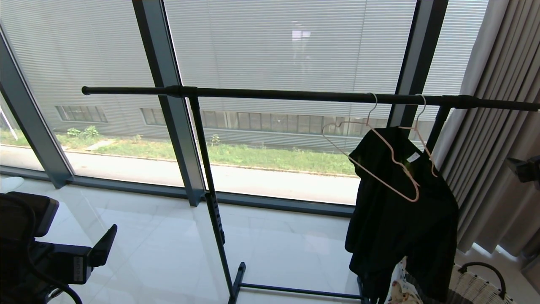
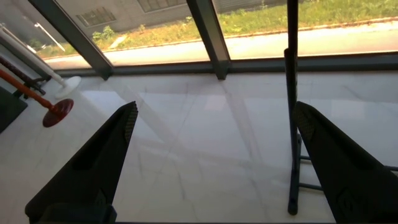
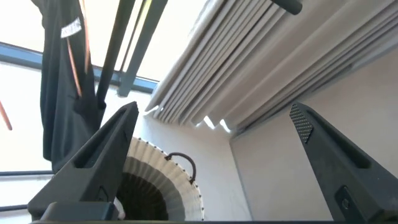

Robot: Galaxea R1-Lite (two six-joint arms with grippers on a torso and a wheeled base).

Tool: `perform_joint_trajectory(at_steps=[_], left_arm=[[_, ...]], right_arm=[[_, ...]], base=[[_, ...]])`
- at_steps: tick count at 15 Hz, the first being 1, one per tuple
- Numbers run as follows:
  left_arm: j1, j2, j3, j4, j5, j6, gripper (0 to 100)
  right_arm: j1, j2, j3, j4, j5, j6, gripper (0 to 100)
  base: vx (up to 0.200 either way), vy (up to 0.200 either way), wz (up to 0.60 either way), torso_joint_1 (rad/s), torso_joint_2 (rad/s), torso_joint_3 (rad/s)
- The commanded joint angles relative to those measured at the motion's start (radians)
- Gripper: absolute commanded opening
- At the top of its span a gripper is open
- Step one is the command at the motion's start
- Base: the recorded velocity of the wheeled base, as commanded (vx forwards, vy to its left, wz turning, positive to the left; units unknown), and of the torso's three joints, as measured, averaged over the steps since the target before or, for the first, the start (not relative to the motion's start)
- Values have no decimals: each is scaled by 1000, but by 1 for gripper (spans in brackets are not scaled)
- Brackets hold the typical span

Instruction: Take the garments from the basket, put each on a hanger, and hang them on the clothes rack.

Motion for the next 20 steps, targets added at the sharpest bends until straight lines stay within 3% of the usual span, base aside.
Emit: perform_joint_trajectory(at_steps=[1,20], left_arm=[[0,-1,2,0,0,0,100],[37,14,13,1,0,0,100]], right_arm=[[1,-2,0,1,0,-2,100],[1,-11,76,-1,14,-3,100]], base=[[0,0,0,-149,349,193],[0,0,0,-199,483,281]])
